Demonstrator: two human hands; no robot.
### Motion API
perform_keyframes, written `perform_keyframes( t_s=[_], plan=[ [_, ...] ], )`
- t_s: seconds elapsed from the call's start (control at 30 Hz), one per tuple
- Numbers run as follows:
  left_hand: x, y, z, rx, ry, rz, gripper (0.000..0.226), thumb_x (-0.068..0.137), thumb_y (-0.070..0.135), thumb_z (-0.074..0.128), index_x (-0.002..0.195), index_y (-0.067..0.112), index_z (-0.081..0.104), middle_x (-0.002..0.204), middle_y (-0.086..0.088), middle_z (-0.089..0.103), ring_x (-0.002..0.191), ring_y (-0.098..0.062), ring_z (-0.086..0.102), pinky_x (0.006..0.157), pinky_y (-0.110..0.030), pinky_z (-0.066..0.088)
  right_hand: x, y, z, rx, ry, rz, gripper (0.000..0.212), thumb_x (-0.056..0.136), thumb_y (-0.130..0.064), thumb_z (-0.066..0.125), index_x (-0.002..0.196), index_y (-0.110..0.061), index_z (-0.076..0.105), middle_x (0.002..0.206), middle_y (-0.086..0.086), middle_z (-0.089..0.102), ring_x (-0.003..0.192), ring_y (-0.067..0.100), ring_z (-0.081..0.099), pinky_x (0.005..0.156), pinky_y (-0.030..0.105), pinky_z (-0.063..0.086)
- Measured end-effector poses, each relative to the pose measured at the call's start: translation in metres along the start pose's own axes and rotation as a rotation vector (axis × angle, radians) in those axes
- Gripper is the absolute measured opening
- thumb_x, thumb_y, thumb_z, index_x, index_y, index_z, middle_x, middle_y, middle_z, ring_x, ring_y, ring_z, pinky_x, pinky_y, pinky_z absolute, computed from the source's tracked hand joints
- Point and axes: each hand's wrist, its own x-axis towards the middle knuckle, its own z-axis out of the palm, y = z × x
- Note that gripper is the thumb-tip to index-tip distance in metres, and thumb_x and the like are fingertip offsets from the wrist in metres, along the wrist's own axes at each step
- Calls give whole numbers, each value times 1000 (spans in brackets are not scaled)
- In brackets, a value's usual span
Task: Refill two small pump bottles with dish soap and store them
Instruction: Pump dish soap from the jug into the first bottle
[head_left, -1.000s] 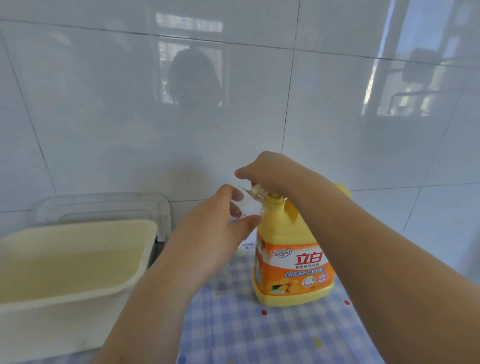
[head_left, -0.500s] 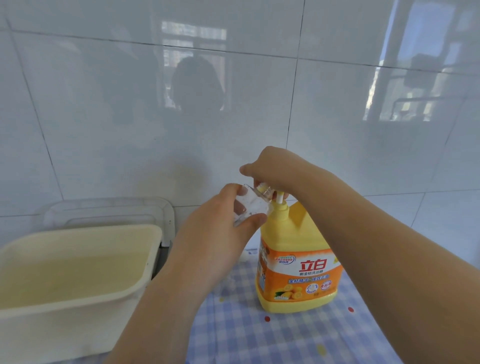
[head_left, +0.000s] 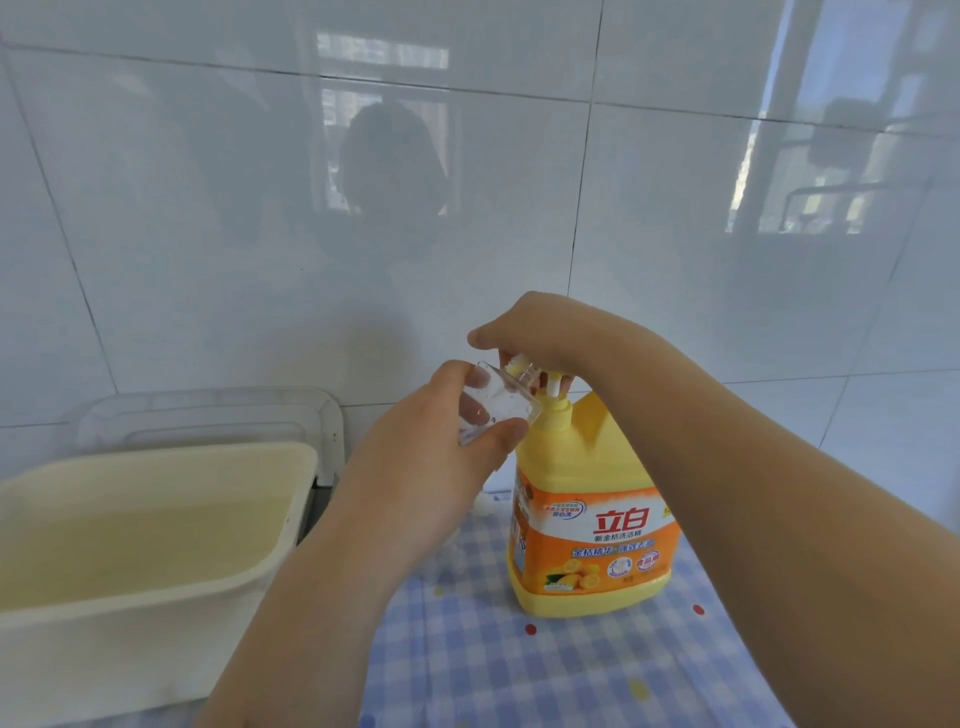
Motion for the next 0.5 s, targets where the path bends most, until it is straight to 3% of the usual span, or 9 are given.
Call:
perform_keyframes(
  t_s=[0.07, 0.2, 0.33, 0.5],
  plan=[
    [0, -1, 1, -2, -7, -4, 38, 85, 55, 57, 117, 37, 46, 101, 18, 62, 91, -5, 65, 80, -37, 53, 1, 1, 1, -5, 2, -11, 35, 95, -42, 51, 91, -8, 58, 71, 11, 64, 57, 25, 60, 60, 29, 50],
    [1, -4, 1, -22, -12, -4, 37, 84, 56, 57, 114, 38, 46, 100, 18, 62, 87, -5, 66, 80, -39, 54, 2, 4, 2, 12, 15, -15, 37, 94, -45, 51, 91, -9, 58, 75, 13, 66, 57, 25, 59, 53, 26, 44],
    [2, -7, 1, 18, -53, -12, 35, 85, 53, 59, 112, 35, 47, 99, 16, 63, 88, -6, 66, 80, -37, 53, 1, 9, 8, 33, 46, -69, 29, 94, -40, 54, 92, -11, 61, 78, 2, 57, 60, 13, 48, 51, 24, 35],
    [3, -8, 2, 27, -75, -19, 35, 86, 53, 59, 112, 34, 47, 99, 15, 61, 88, -7, 66, 80, -37, 53, 1, 9, 12, 47, 73, -70, 29, 93, -38, 55, 95, -11, 65, 68, -2, 49, 56, 12, 44, 50, 23, 33]
  ],
)
